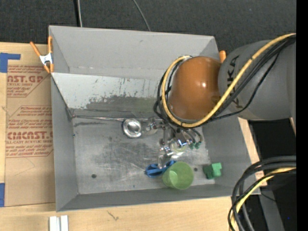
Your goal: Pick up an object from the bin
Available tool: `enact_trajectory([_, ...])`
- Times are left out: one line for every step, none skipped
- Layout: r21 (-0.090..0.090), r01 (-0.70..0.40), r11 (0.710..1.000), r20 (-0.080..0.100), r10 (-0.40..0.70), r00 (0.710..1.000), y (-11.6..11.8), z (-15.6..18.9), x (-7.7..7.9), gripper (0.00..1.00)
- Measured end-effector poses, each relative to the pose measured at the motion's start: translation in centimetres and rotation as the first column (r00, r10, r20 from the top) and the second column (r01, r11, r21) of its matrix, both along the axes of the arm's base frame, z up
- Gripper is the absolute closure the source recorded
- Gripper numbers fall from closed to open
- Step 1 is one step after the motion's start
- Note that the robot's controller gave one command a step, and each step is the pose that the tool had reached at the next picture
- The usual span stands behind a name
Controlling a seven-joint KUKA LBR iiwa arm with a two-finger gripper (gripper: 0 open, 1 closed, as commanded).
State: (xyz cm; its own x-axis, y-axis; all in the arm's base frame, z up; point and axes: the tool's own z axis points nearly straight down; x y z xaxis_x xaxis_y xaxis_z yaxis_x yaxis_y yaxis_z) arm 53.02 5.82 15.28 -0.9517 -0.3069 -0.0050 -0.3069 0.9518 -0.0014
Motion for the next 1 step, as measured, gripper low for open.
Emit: enact_trajectory([0.001,-0.226,0.974,-0.002,0.226,0.974,1.61,-7.41,-0.37,0.0])
